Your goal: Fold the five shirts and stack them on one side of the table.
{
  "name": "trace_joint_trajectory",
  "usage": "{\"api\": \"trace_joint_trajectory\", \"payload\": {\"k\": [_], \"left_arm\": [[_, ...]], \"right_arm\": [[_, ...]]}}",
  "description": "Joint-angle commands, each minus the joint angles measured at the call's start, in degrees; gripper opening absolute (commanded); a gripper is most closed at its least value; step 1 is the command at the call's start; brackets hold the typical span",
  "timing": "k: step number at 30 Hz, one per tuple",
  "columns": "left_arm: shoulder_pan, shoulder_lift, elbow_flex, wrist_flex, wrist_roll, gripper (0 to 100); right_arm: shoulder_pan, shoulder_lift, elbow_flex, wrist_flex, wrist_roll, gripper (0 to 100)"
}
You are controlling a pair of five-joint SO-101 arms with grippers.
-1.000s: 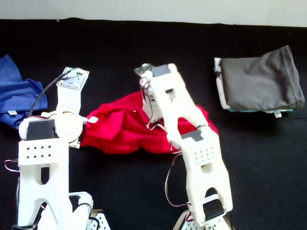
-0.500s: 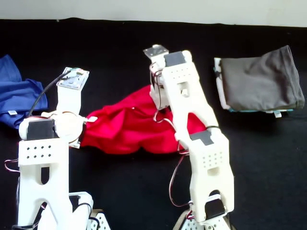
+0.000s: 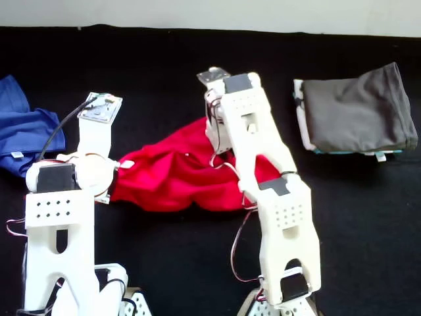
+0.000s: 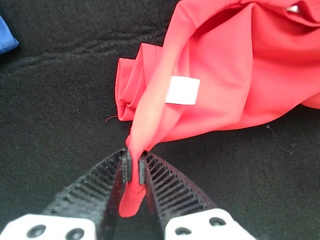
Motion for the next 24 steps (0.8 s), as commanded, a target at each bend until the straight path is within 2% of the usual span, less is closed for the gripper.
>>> {"api": "trace_joint_trajectory", "payload": {"k": [1, 5, 9, 15, 19, 24], "left_arm": [[0.22, -0.48, -0.31, -0.53, 0.35, 1], [0.22, -0.48, -0.66, -0.53, 0.35, 1], [0.48, -0.48, -4.79, 0.53, 0.53, 1], [0.22, -0.48, -21.85, 10.29, 0.44, 1], [0.22, -0.48, -33.8, 15.38, 0.44, 1], [0.22, -0.48, -47.87, 20.13, 0.44, 1]], "right_arm": [[0.92, -2.51, -5.67, 0.57, -0.35, 0.6], [2.42, -8.92, -14.9, 2.86, -0.35, 0.5], [4.18, -16.4, -17.36, 2.77, -0.35, 0.5], [7.6, -27.65, -17.8, 2.68, 0.09, 0.5], [10.51, -36.0, -17.89, 2.59, 6.42, 0.5], [12.97, -48.31, -17.89, 2.42, 10.81, 0.5]]}}
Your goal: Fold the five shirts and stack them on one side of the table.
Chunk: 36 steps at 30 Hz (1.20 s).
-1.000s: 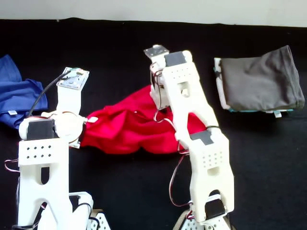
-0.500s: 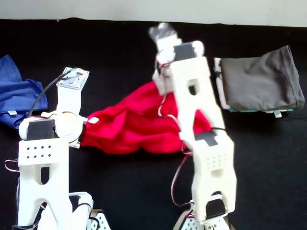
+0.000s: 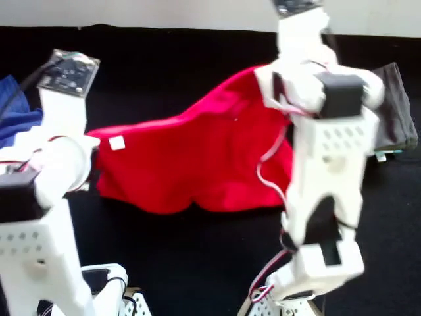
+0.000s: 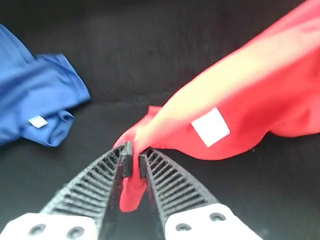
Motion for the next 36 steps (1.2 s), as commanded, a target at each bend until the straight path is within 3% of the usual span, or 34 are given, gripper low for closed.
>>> {"api": "trace_joint_trajectory", "payload": {"k": [1, 7, 15, 26, 36], "left_arm": [[0.22, -0.57, -11.56, 2.99, 0.44, 1], [0.22, -0.66, -25.27, 7.74, 0.44, 1], [-1.8, -5.32, -32.4, 8.09, 0.44, 1], [-3.74, -8.92, -25.36, 8.0, 0.35, 1], [-3.82, -14.55, -24.57, 8.09, 0.35, 1]], "right_arm": [[2.15, -10.86, -2.77, -0.75, 3.43, 0.5], [6.02, -23.43, -2.59, -8.04, 4.4, 0.5], [6.2, -31.69, -2.59, -10.24, 4.4, 0.5], [6.2, -32.48, -2.15, -22.29, 4.48, 0.5], [6.02, -35.12, -2.77, -14.2, 4.31, 0.5]]}}
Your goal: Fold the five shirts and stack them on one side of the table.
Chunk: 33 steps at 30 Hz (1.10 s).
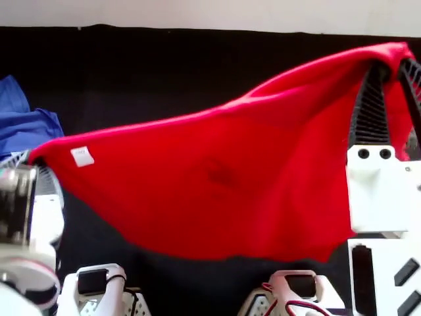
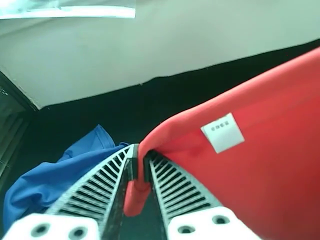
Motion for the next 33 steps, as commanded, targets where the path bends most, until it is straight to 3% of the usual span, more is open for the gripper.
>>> {"api": "trace_joint_trajectory", "payload": {"k": [1, 16, 22, 28, 33], "left_arm": [[-0.75, -3.12, -0.13, -0.18, 0.35, 1], [-0.84, -9.98, 0.31, -4.92, 0.35, 1], [-0.4, 0.04, 9.1, -7.03, 0.53, 1], [-0.4, 16.92, 24.22, -22.86, 0.35, 1], [-0.75, 29.85, 18.95, -29.63, 0.35, 1]], "right_arm": [[0.4, -2.24, -1.1, 1.45, 0.35, 0.5], [0.4, -5.67, -0.4, -0.57, 0.35, 0.5], [0.22, 5.76, -0.4, -0.75, 0.18, 0.5], [-3.65, 26.42, -0.57, -1.8, 0.09, 0.5], [-3.91, 40.75, -1.1, -9.71, 0.35, 0.5]]}}
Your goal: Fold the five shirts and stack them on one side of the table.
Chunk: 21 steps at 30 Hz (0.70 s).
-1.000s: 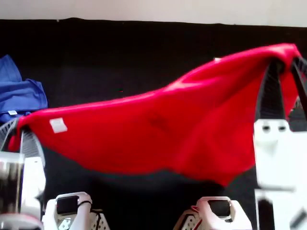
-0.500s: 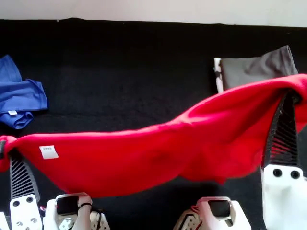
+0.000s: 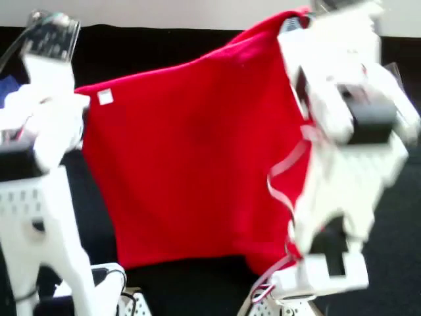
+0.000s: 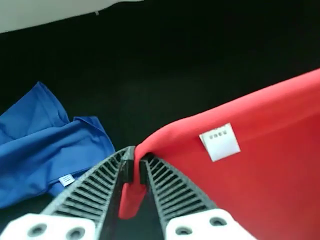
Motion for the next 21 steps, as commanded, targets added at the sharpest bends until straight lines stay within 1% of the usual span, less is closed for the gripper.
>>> {"api": "trace_joint_trajectory", "payload": {"k": [1, 4, 8, 10, 15, 21], "left_arm": [[-0.75, 7.69, -7.25, -3.43, 0.35, 1], [-0.84, 13.49, -14.81, -2.81, 0.35, 1], [-0.84, 19.38, -25.01, 1.32, 0.26, 1], [-0.84, 22.11, -27.82, 2.99, -0.79, 1], [-0.75, 30.02, -28.18, 6.86, -4.48, 1], [-0.75, 39.43, -28.18, 14.42, -9.23, 1]], "right_arm": [[-0.4, 6.64, -1.36, -6.02, 0.35, 0.5], [-0.48, 8.48, -1.36, -6.81, 0.26, 0.5], [-0.57, 8.66, -1.36, -6.99, 0.35, 0.5], [-0.57, 8.75, -0.84, -6.99, 0.35, 0.5], [-0.66, 11.47, 1.8, -3.65, 0.18, 0.5], [-0.75, 15.69, 5.58, 5.23, 0.18, 0.5]]}}
